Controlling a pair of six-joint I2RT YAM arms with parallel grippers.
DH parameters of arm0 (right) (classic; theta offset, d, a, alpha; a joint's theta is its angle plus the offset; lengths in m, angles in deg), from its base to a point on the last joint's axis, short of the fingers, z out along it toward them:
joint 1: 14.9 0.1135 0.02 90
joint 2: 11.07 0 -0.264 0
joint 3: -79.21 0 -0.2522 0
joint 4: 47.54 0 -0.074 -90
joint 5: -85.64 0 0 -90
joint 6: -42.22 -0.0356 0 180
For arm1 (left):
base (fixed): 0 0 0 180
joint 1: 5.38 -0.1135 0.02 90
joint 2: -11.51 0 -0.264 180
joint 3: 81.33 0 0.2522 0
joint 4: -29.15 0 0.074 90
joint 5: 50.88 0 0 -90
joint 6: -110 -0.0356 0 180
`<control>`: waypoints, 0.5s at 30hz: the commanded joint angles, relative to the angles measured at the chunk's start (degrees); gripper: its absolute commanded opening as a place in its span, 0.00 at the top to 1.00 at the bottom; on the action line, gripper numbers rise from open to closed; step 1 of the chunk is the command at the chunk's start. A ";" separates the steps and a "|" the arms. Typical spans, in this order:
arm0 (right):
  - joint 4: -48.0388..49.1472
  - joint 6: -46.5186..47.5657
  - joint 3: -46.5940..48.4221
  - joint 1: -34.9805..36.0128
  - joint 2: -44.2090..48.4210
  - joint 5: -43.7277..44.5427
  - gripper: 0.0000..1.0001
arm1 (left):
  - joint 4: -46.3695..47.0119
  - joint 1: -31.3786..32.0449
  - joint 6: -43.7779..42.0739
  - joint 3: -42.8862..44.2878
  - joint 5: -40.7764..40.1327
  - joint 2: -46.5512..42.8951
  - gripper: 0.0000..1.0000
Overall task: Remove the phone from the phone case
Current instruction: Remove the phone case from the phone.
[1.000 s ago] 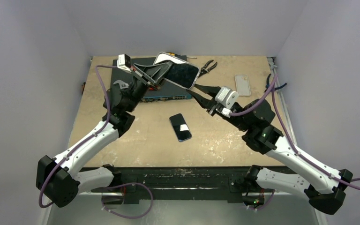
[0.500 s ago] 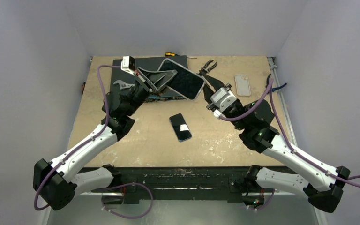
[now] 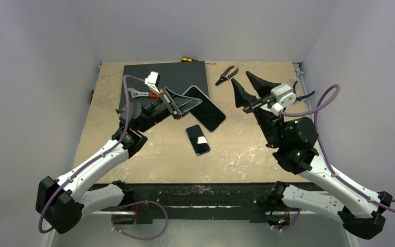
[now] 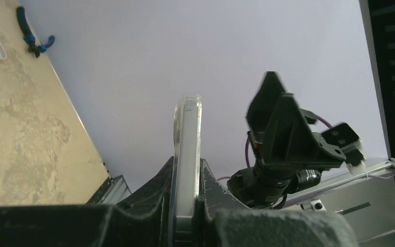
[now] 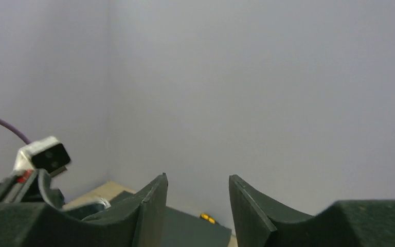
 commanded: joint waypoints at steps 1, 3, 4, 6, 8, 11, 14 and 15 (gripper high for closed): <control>-13.31 -23.33 0.35 -0.65 1.11 11.06 0.39 | 5.35 -0.50 -4.77 4.05 -5.50 -6.07 1.00; -18.81 -32.25 1.20 -1.49 2.60 9.44 0.30 | 3.06 -0.50 -8.09 4.68 -8.46 -8.02 1.00; -20.51 -35.95 1.23 -1.76 3.38 7.49 0.25 | 2.26 -0.48 -9.53 4.55 -10.34 -9.07 1.00; -23.18 -42.71 1.33 -1.93 5.02 4.39 0.22 | 1.87 -0.48 -12.10 3.79 -13.91 -10.98 1.00; -23.93 -47.33 1.39 -1.95 5.94 0.21 0.22 | 2.67 -0.48 -14.47 2.78 -16.62 -12.73 1.00; -24.71 -51.95 2.51 -1.95 6.81 -3.28 0.23 | 3.19 -0.55 -17.30 2.07 -19.04 -13.98 1.00; -23.19 -54.38 2.25 -1.95 7.51 -8.05 0.25 | 3.59 -0.49 -19.47 1.90 -20.10 -14.51 1.00; -22.98 -55.02 2.61 -1.91 6.95 -10.11 0.26 | 3.73 -0.48 -19.96 1.90 -20.37 -14.51 1.00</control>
